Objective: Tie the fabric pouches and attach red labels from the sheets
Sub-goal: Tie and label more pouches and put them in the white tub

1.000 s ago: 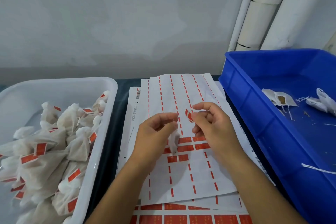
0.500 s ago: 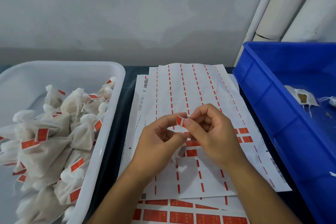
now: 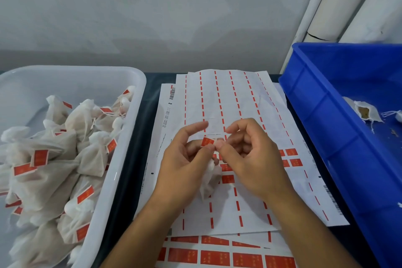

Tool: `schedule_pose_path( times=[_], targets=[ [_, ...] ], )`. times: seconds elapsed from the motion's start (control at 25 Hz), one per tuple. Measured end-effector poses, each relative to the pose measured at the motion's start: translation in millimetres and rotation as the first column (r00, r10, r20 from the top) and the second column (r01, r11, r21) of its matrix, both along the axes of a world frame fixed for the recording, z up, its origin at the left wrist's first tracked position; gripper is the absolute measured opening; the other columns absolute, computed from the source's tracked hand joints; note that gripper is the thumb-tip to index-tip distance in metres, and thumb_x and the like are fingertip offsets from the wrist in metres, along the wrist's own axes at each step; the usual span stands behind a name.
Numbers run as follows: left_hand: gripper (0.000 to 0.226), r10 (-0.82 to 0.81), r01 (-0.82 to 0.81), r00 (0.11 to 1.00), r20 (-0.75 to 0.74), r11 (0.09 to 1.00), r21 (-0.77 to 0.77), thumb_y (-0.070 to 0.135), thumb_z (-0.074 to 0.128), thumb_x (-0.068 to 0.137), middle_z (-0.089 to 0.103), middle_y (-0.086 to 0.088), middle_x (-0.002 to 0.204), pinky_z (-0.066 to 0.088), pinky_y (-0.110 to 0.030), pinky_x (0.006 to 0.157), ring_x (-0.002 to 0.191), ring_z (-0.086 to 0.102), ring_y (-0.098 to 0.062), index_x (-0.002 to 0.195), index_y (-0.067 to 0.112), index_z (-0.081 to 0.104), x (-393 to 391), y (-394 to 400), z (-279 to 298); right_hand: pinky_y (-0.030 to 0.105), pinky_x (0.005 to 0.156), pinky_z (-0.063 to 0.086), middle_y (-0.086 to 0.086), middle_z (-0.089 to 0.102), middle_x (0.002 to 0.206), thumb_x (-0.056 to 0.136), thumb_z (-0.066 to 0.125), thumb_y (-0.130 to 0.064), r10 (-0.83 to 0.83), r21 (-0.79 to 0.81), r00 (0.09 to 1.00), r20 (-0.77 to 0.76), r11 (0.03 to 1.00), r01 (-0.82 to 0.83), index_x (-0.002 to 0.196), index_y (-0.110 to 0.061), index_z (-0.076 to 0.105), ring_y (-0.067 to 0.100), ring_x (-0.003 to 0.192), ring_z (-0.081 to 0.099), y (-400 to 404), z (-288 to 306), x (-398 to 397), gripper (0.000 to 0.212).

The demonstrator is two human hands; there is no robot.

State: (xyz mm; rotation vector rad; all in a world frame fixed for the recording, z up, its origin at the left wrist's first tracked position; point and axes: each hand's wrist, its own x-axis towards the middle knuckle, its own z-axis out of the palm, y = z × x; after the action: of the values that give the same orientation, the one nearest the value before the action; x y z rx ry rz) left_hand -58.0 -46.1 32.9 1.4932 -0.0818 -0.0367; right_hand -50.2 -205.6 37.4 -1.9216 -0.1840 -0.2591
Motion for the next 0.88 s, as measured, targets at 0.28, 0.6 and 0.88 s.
schedule_pose_path(
  times=[0.28, 0.6, 0.88],
  targets=[
    [0.04, -0.016, 0.016, 1.0, -0.007, 1.0, 0.012, 0.022, 0.062, 0.102, 0.079, -0.001, 0.092, 0.057, -0.015, 0.08, 0.09, 0.077, -0.019, 0.132, 0.045, 0.052, 1.4, 1.3, -1.2, 0.004, 0.071, 0.05, -0.029, 0.066, 0.107, 0.096, 0.07, -0.036, 0.1, -0.011, 0.995, -0.018, 0.995, -0.1, 0.1, -0.047, 0.065, -0.005, 0.102, 0.064, -1.6, -1.4, 1.5, 0.013],
    [0.04, -0.01, 0.01, 1.0, 0.004, 0.997, 0.073, 0.025, 0.063, 0.101, 0.077, 0.002, 0.09, 0.056, -0.013, 0.076, 0.091, 0.076, -0.017, 0.131, 0.049, 0.051, 0.7, -1.5, -3.1, 0.006, 0.071, 0.052, -0.026, 0.066, 0.101, 0.097, 0.069, -0.029, 0.059, -0.056, 0.998, 0.025, 0.997, -0.058, 0.094, -0.041, 0.063, -0.001, 0.101, 0.065, 0.4, -2.0, 0.5, 0.014],
    [0.044, -0.066, 0.053, 0.997, 0.043, 0.966, 0.255, 0.035, 0.069, 0.095, 0.07, 0.012, 0.099, 0.063, -0.032, 0.075, 0.087, 0.071, -0.017, 0.127, 0.057, 0.049, -1.7, 0.3, -5.8, 0.02, 0.077, 0.061, -0.02, 0.071, 0.089, 0.1, 0.063, -0.034, -0.04, 0.116, 0.996, -0.076, 0.992, 0.048, 0.096, -0.035, 0.065, 0.007, 0.091, 0.072, -3.1, -1.2, 3.0, 0.004]
  ],
)
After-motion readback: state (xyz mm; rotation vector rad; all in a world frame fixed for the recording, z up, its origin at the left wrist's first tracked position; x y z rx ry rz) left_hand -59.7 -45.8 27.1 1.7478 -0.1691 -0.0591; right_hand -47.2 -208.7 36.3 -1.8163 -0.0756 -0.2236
